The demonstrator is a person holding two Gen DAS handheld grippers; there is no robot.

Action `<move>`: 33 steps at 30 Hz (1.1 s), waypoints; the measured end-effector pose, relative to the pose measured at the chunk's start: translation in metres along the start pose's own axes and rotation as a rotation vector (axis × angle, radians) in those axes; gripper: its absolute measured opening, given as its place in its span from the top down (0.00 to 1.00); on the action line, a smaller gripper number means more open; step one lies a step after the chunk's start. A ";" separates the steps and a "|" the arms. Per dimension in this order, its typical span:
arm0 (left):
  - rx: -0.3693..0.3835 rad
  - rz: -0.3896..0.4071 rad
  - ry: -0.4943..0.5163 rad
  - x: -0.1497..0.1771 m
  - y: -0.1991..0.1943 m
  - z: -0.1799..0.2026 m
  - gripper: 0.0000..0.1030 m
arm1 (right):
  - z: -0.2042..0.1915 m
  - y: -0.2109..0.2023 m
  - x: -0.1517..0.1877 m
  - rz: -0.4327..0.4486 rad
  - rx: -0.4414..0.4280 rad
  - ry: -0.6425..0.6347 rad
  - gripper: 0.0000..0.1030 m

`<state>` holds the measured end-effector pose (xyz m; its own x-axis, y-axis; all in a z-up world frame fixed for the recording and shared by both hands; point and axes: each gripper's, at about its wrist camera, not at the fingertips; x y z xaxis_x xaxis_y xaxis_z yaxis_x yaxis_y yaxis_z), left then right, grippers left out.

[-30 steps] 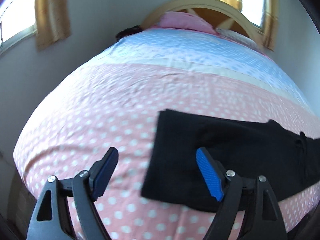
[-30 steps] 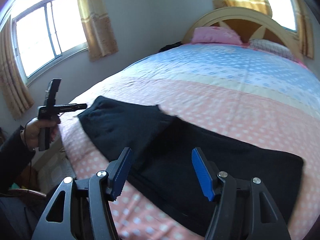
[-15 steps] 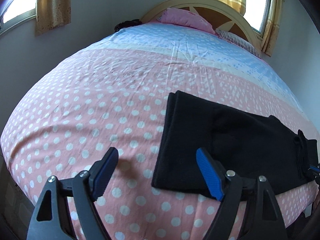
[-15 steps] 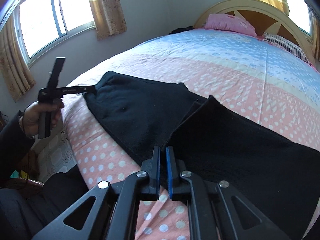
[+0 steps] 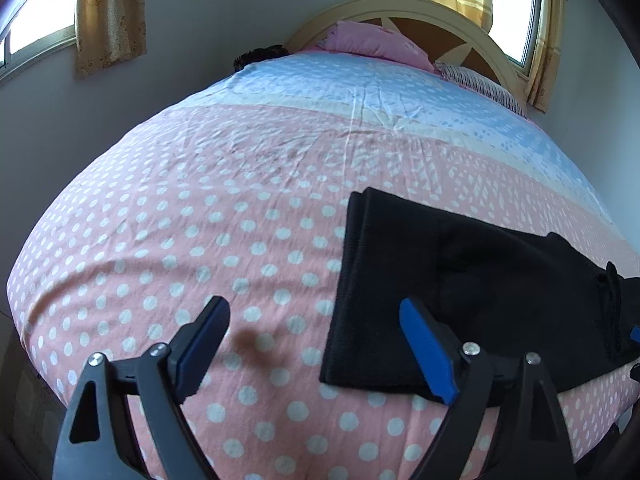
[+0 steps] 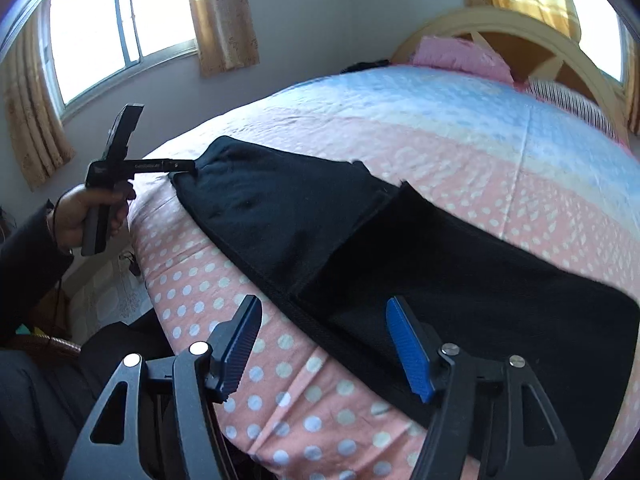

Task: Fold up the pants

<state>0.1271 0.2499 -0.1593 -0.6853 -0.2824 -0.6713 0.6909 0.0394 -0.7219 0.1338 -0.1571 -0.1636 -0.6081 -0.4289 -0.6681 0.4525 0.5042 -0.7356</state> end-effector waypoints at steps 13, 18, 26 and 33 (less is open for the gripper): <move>0.165 -0.034 -0.027 -0.007 0.013 0.004 0.43 | 0.012 -0.042 0.014 0.194 -0.018 0.063 0.36; 0.170 -0.052 -0.014 -0.008 0.019 0.015 0.44 | 0.021 -0.047 0.018 0.210 -0.009 0.116 0.36; 0.142 -0.109 0.033 -0.015 0.027 0.025 0.45 | 0.026 -0.069 0.019 0.271 0.009 0.130 0.36; 0.218 -0.091 0.027 -0.020 -0.002 0.029 0.78 | 0.039 -0.086 0.016 0.300 0.070 0.165 0.36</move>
Point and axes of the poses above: each gripper's, at about its wrist camera, not at the fingertips, and y roughly the way its jaws point, z to its right, x to its underside, and after that the axes turned 4 degrees about x, right-handed
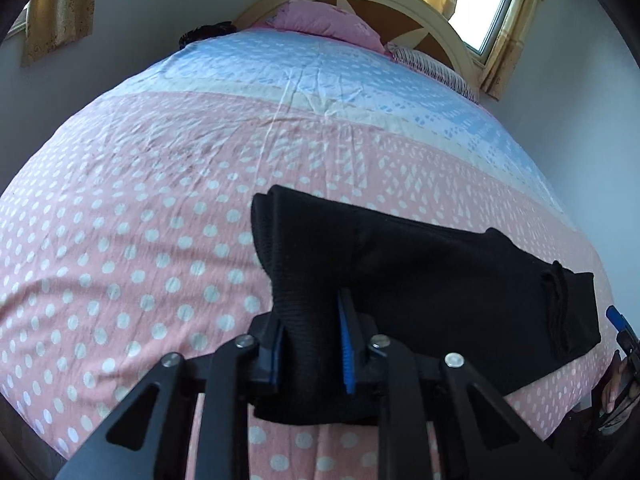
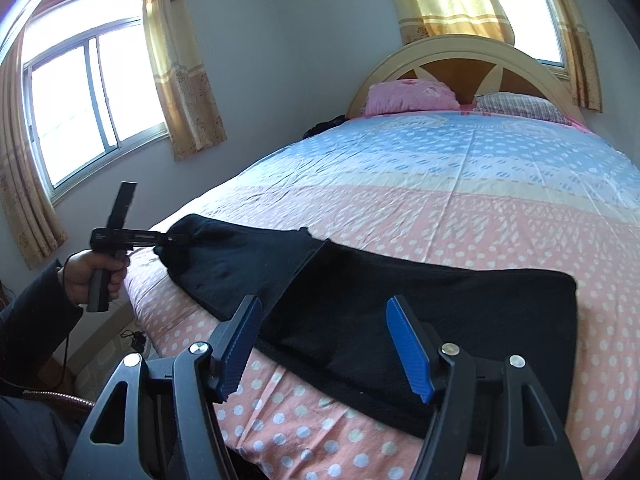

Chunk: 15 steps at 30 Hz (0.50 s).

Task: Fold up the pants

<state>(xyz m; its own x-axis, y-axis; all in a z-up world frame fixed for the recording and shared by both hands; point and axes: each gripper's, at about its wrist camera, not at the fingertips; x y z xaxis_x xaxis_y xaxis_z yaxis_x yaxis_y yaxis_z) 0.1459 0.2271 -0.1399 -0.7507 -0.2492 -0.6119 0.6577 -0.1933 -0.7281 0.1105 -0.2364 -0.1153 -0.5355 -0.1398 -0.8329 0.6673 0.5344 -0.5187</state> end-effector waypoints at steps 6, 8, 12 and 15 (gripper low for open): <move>0.135 0.068 -0.039 -0.014 -0.039 0.025 0.78 | 0.022 -0.017 -0.003 0.017 0.073 0.030 0.36; 0.183 0.086 -0.023 -0.019 -0.049 0.044 0.78 | 0.030 -0.024 -0.003 0.023 0.098 0.042 0.36; 0.291 0.097 0.009 -0.027 -0.060 0.087 0.78 | 0.049 -0.036 -0.002 0.029 0.162 0.076 0.36; 0.368 0.087 0.054 -0.034 -0.063 0.126 0.78 | 0.068 -0.043 -0.001 0.030 0.213 0.131 0.36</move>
Point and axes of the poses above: each gripper's, at about its wrist camera, not at the fingertips, and y roughly the way its jaws point, z to its right, x to its underside, and after that the axes turned 4 degrees about x, right-handed
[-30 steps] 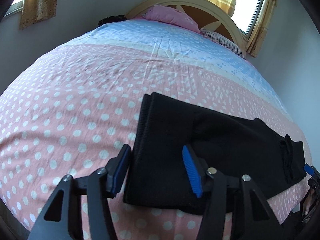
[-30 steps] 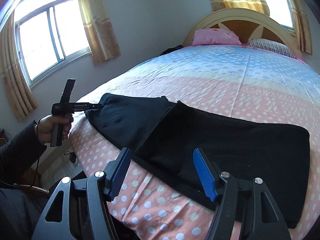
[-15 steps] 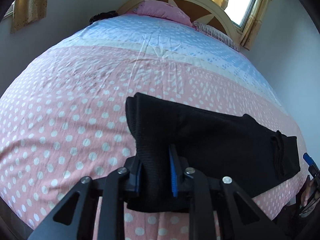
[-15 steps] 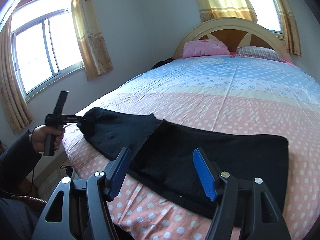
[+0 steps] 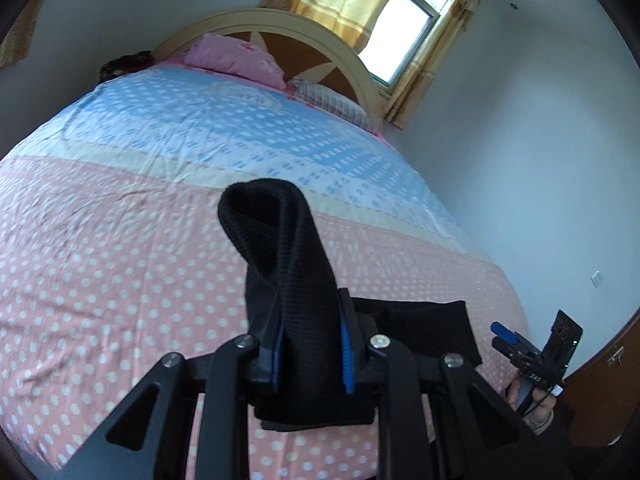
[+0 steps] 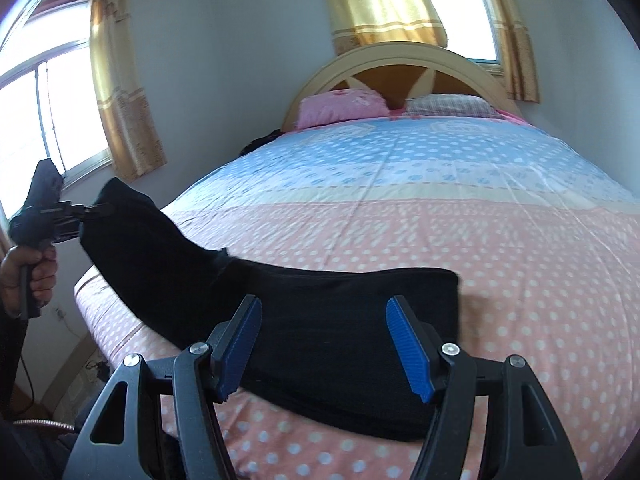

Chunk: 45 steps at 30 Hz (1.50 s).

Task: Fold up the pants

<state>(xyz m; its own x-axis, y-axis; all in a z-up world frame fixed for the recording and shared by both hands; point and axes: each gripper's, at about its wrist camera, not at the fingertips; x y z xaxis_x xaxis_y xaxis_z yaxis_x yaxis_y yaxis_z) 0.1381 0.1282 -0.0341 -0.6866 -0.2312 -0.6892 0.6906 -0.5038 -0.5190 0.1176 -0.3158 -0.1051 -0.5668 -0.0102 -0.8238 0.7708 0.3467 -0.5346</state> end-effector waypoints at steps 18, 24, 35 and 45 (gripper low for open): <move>0.255 -0.212 0.178 -0.017 0.113 0.174 0.78 | 0.093 -0.006 0.011 0.013 0.191 0.320 0.35; 0.234 -0.302 0.224 0.004 0.167 0.196 0.78 | 0.102 0.003 0.016 -0.008 0.197 0.337 0.35; 0.133 -0.413 0.311 0.061 0.240 0.215 0.72 | 0.116 0.011 0.026 -0.030 0.200 0.387 0.35; 0.121 -0.221 0.415 0.050 0.189 0.222 0.35 | 0.106 -0.025 0.007 0.081 0.085 0.388 0.35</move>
Point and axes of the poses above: each gripper's, at about its wrist camera, not at the fingertips, and y roughly the way its jaws point, z to its right, x to its underside, and after that the axes turned 4 degrees about x, right-handed
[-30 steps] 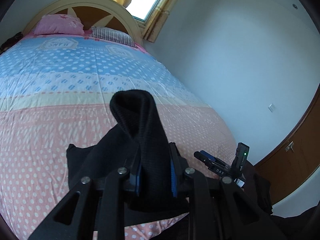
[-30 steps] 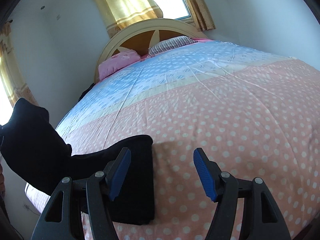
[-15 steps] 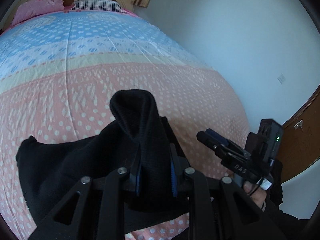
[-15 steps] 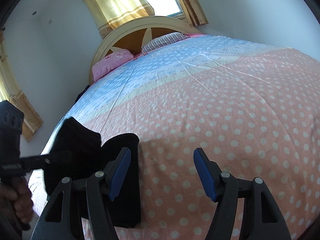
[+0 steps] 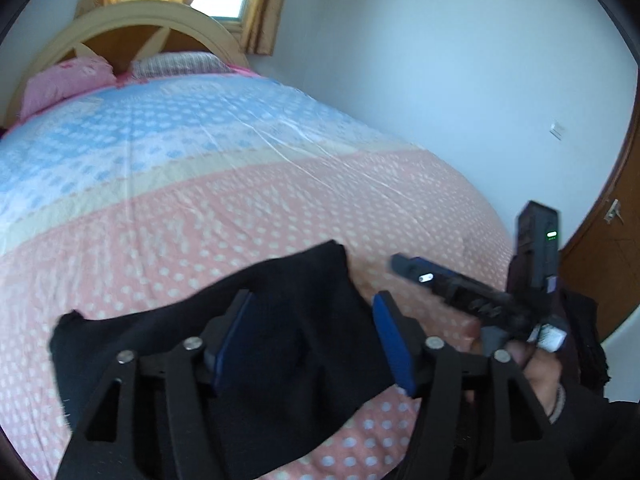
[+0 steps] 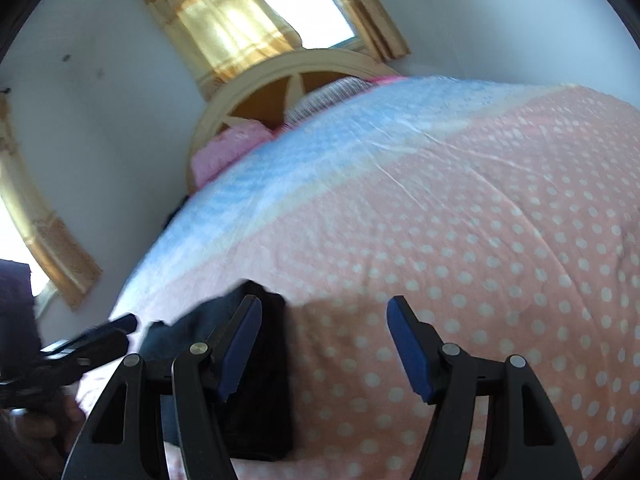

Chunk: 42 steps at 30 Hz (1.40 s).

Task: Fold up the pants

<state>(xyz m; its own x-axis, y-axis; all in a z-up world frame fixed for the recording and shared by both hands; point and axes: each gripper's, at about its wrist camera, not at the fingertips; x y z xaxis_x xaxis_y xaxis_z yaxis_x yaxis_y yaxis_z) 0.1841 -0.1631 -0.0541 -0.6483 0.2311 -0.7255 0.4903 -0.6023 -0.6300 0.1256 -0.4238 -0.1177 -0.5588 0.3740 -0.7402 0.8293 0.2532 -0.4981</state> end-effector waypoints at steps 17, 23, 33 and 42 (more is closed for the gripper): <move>-0.326 0.014 -0.144 0.076 -0.020 -0.099 0.24 | -0.051 0.020 0.044 -0.242 -0.013 -0.284 0.72; -0.342 0.027 -0.112 0.078 -0.023 -0.093 0.21 | -0.058 0.013 0.040 -0.218 -0.021 -0.308 0.94; -0.370 -0.007 -0.121 0.092 -0.009 -0.112 0.06 | -0.030 0.034 0.041 -0.324 0.039 -0.228 0.94; -0.391 0.058 -0.113 0.080 -0.030 -0.110 0.06 | -0.056 0.018 0.019 -0.163 0.026 -0.264 0.54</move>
<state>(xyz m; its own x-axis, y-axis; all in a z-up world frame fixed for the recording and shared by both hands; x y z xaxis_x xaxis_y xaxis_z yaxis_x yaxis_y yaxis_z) 0.1813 -0.0420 -0.1237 -0.6622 0.1064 -0.7417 0.6984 -0.2711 -0.6624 0.1294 -0.3618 -0.1152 -0.6679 0.0847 -0.7394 0.7302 0.2667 -0.6291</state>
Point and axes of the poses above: each gripper's, at about its wrist camera, not at the fingertips, and y roughly the way its jaws point, z to its right, x to its underside, and after that the axes turned 4 degrees about x, right-handed
